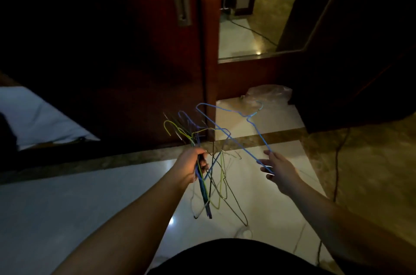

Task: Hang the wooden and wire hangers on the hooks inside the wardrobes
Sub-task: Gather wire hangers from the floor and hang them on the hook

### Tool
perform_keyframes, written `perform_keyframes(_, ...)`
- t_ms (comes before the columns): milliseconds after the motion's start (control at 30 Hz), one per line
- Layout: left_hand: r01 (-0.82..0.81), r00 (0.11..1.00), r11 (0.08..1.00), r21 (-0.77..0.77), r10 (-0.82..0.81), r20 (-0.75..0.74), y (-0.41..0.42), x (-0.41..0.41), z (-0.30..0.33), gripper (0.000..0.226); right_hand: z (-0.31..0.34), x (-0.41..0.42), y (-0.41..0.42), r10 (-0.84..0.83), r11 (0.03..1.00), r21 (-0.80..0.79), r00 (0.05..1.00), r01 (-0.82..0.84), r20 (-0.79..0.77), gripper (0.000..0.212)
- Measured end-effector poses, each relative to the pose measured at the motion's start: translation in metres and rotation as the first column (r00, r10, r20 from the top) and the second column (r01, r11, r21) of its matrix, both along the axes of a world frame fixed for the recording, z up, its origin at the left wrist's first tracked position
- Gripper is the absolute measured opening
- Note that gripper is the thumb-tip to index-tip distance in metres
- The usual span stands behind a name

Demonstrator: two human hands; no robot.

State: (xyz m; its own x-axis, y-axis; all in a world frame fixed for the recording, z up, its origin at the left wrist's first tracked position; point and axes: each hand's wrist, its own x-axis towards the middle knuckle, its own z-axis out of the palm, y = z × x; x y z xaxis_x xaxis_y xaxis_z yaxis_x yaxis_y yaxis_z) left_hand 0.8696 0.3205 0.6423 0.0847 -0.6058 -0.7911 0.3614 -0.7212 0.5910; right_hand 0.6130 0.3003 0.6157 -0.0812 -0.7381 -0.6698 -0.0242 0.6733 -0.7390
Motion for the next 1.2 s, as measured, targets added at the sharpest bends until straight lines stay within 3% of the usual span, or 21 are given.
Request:
perform_keyframes(200,-0.183,0.982,0.98,0.071,0.18,0.047,0.066,0.14,-0.014,0.04,0.004,0.12,0.027,0.201,0.979,-0.022,0.975,-0.204,-0.095,0.027)
perform_keyframes(333,-0.364,0.925,0.93,0.044,0.355,0.133,0.117,0.237,-0.013,0.032,0.011,0.206,0.048,0.316,0.941,-0.086,0.941,-0.327,-0.124,0.028)
perform_keyframes(533,-0.558,0.804,0.83,-0.016,0.545,0.238,0.184,0.362,0.008,0.018,0.023,0.33,0.069,0.481,0.829,-0.192,0.845,-0.525,-0.233,0.028)
perform_keyframes(600,-0.613,0.764,0.79,-0.021,0.599,0.239,0.203,0.402,0.012,0.029,0.031,0.367,0.072,0.517,0.79,-0.22,0.815,-0.572,-0.262,0.028)
perform_keyframes(667,-0.639,0.744,0.768,-0.042,0.631,0.219,0.218,0.437,0.024,0.021,0.039,0.404,0.072,0.553,0.731,-0.259,0.771,-0.631,-0.315,0.029)
perform_keyframes(733,-0.687,0.704,0.724,-0.062,0.684,0.191,0.227,0.468,0.037,0.029,0.048,0.439,0.07,0.582,0.68,-0.288,0.735,-0.675,-0.348,0.031)
perform_keyframes(867,-0.767,0.617,0.627,-0.134,0.779,0.108,0.235,0.521,0.069,0.032,0.069,0.507,0.06,0.631,0.576,-0.348,0.673,-0.74,-0.386,0.029)
perform_keyframes(1000,-0.808,0.537,0.539,-0.237,0.84,0.078,0.232,0.573,0.107,0.031,0.092,0.572,0.046,0.624,0.53,-0.459,0.694,-0.713,-0.358,0.028)
perform_keyframes(1200,-0.787,0.49,0.497,-0.366,0.863,0.12,0.206,0.653,0.161,0.03,0.118,0.684,0.011,0.641,0.463,-0.581,0.706,-0.67,-0.302,0.027)
